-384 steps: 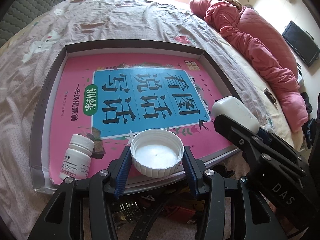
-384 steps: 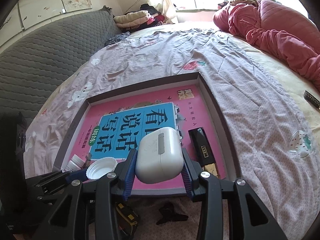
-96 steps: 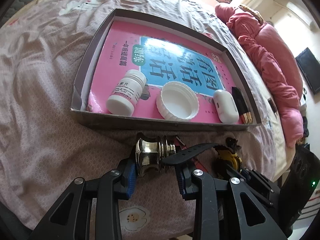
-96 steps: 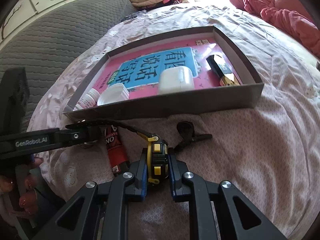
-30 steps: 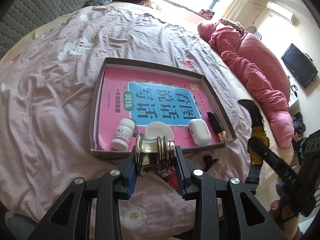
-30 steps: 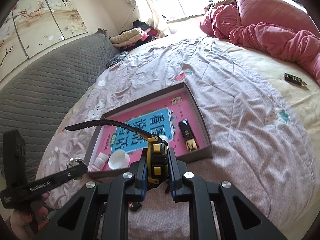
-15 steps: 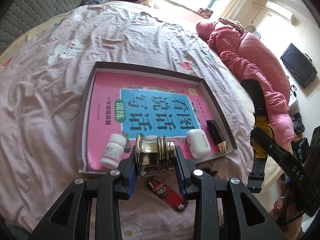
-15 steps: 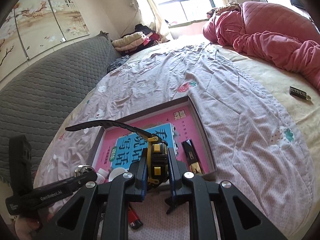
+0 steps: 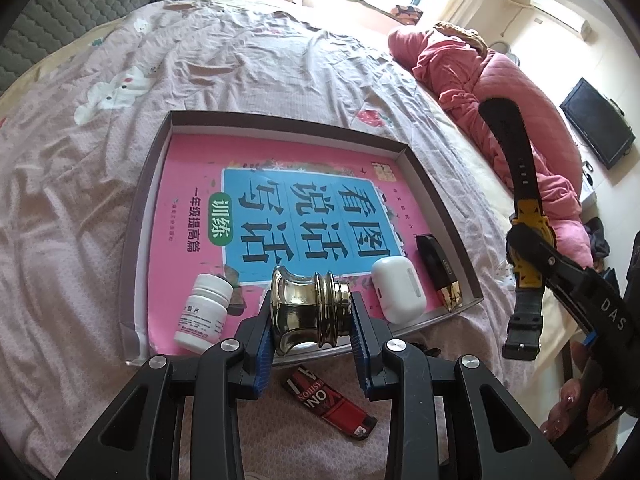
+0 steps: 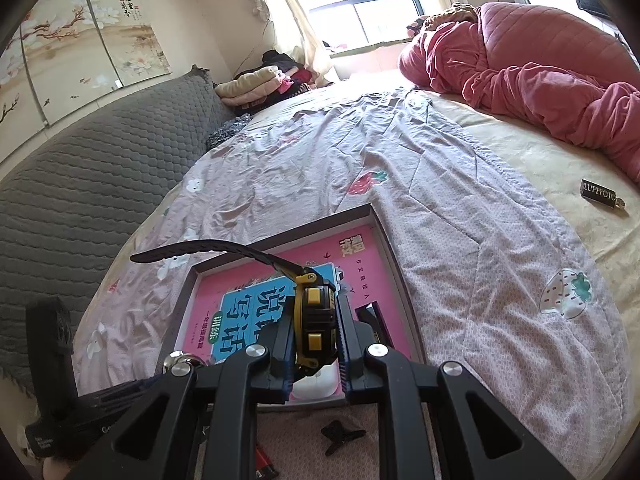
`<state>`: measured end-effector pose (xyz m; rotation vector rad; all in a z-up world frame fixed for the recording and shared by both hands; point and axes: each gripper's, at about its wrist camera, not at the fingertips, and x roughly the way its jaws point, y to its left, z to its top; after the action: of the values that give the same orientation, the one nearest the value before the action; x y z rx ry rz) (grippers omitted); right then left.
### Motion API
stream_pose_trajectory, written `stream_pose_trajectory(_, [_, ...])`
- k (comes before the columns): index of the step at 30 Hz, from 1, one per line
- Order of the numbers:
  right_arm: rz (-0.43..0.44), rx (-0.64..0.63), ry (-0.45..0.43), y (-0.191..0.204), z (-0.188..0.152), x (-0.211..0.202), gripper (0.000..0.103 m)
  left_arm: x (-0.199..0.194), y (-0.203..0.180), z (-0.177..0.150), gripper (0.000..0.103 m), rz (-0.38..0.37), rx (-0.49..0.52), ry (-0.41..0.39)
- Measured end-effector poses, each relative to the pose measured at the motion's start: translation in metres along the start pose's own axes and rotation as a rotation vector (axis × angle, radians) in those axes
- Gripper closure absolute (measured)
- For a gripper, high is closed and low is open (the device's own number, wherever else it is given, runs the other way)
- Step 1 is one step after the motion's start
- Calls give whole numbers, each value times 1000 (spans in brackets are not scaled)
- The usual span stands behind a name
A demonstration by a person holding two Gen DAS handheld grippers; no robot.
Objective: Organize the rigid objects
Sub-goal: 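Carry the metal fitting over the tray with the left tool while the right tool carries the tape measure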
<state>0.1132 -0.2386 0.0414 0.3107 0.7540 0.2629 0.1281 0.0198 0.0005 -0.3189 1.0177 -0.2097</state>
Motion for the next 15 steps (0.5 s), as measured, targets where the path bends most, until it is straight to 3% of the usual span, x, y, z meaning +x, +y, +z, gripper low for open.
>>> stream_pose_trajectory(15, [-52,15,2,-3,1,15,85,16,3,-3,69,-6,5,27])
